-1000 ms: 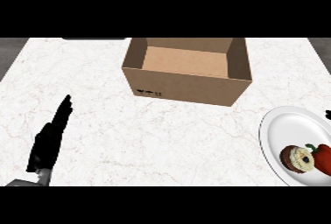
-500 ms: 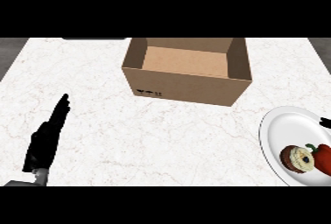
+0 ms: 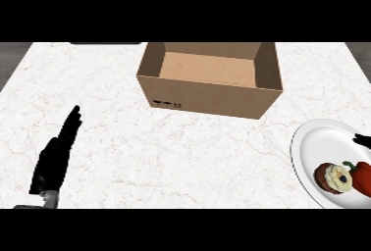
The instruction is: Pick the bell pepper from the plate and place it in the cardboard box
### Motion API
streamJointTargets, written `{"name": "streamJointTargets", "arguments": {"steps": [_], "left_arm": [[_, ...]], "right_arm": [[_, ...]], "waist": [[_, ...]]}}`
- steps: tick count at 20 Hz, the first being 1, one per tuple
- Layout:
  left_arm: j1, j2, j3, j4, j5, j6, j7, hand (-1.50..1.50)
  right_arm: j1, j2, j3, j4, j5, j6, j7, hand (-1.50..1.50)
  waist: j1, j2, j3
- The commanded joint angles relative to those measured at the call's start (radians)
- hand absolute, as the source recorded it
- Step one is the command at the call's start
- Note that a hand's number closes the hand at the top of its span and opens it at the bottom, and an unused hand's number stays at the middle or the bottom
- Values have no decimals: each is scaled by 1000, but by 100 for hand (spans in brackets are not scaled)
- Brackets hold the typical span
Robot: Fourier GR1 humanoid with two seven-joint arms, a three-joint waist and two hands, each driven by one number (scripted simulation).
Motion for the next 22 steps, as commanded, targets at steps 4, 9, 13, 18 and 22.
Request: {"name": "streamJointTargets", "arguments": {"steps": [4,9,13,18,22], "left_arm": [[20,-53,43,62,-35,-47,-78,0],[-76,-40,98,62,-37,-102,17,0],[11,-63,115,60,-50,-124,-59,0],[-11,-90,129,29,-87,-130,2,0],[-94,-137,146,174,-98,-131,-71,0]], "right_arm": [[-31,94,-7,44,92,-26,-19,-150],[37,67,-63,12,109,-5,-81,-150],[-67,166,-26,88,172,-28,-35,-150],[28,146,-65,52,211,-29,-96,-150],[5,198,-39,59,256,-51,-70,-150]], "waist": [[1,1,0],[-6,0,0],[3,1,0],[-2,0,0],[-5,1,0]]}}
